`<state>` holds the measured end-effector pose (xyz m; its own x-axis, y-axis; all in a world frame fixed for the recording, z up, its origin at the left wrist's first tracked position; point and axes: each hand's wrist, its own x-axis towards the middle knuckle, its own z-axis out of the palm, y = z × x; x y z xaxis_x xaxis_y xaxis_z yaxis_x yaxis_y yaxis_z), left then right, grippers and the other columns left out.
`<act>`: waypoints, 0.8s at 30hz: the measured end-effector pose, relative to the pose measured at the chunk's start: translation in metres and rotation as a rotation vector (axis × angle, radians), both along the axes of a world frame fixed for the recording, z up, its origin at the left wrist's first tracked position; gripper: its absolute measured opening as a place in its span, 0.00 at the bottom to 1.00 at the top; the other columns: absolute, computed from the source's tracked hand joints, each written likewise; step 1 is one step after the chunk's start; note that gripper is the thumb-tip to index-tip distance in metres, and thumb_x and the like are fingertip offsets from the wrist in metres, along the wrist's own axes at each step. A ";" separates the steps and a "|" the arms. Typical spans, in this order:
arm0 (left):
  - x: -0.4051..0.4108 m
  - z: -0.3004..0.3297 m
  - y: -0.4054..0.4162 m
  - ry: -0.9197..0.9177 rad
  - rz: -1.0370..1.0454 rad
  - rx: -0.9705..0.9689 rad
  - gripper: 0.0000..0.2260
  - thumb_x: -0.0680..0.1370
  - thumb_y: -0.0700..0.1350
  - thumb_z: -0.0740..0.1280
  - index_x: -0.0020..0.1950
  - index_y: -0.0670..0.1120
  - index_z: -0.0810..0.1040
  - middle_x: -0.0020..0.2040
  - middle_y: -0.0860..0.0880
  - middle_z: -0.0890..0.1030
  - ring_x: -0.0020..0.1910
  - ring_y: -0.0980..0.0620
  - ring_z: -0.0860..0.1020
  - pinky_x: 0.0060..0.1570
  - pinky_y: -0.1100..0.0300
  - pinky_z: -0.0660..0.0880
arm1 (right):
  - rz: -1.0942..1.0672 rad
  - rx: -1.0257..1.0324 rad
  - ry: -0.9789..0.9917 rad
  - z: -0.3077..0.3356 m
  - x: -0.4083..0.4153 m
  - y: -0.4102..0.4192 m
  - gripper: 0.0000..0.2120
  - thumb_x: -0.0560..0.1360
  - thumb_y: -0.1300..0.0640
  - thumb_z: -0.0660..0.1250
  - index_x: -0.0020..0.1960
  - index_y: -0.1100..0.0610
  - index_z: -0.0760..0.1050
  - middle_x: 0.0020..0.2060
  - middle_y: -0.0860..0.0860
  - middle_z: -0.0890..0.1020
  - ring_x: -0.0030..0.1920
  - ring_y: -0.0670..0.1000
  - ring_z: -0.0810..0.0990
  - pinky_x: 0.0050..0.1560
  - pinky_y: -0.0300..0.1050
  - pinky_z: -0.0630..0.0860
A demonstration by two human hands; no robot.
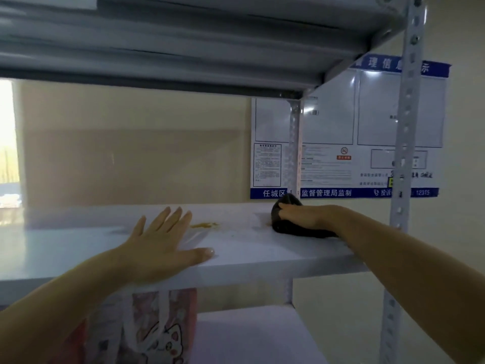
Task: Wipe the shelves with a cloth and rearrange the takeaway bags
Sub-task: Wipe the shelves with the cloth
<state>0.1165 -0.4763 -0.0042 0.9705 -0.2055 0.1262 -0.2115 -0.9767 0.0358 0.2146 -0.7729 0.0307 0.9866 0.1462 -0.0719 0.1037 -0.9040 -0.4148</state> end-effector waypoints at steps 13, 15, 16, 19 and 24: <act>0.015 0.002 0.012 0.030 -0.124 0.043 0.45 0.63 0.81 0.37 0.73 0.60 0.28 0.73 0.60 0.26 0.68 0.59 0.23 0.70 0.46 0.27 | 0.380 -0.123 -0.064 -0.012 -0.032 -0.017 0.35 0.62 0.19 0.49 0.67 0.22 0.46 0.76 0.36 0.44 0.75 0.43 0.45 0.76 0.51 0.44; 0.016 0.001 0.011 0.057 -0.117 0.028 0.46 0.62 0.81 0.37 0.73 0.60 0.29 0.72 0.61 0.27 0.69 0.59 0.23 0.71 0.46 0.28 | 0.316 -0.127 -0.015 -0.009 -0.017 -0.010 0.37 0.64 0.21 0.52 0.70 0.26 0.45 0.76 0.39 0.45 0.77 0.48 0.45 0.76 0.53 0.44; 0.017 0.000 0.011 0.062 -0.119 0.028 0.46 0.62 0.81 0.37 0.73 0.61 0.29 0.72 0.61 0.27 0.69 0.59 0.23 0.71 0.46 0.28 | 0.278 -0.147 -0.013 -0.006 -0.008 -0.005 0.39 0.64 0.21 0.53 0.71 0.27 0.43 0.77 0.40 0.44 0.77 0.50 0.45 0.76 0.55 0.43; 0.019 -0.001 0.014 0.079 -0.128 0.050 0.42 0.63 0.81 0.37 0.72 0.64 0.30 0.73 0.61 0.26 0.69 0.59 0.23 0.71 0.45 0.28 | 0.220 -0.193 0.002 -0.002 0.011 0.017 0.35 0.72 0.28 0.55 0.74 0.31 0.42 0.77 0.44 0.43 0.77 0.54 0.44 0.75 0.56 0.43; 0.019 -0.003 0.015 0.078 -0.109 0.043 0.42 0.63 0.81 0.37 0.71 0.65 0.29 0.73 0.60 0.27 0.69 0.58 0.23 0.71 0.45 0.28 | 0.311 -0.144 -0.056 -0.008 -0.005 0.025 0.28 0.77 0.40 0.57 0.73 0.29 0.48 0.77 0.40 0.44 0.77 0.52 0.45 0.75 0.56 0.45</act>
<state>0.1352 -0.4611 -0.0067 0.9485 -0.3143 0.0404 -0.3151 -0.9489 0.0152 0.2099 -0.7480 0.0228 0.8995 0.4327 -0.0606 0.4023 -0.8743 -0.2716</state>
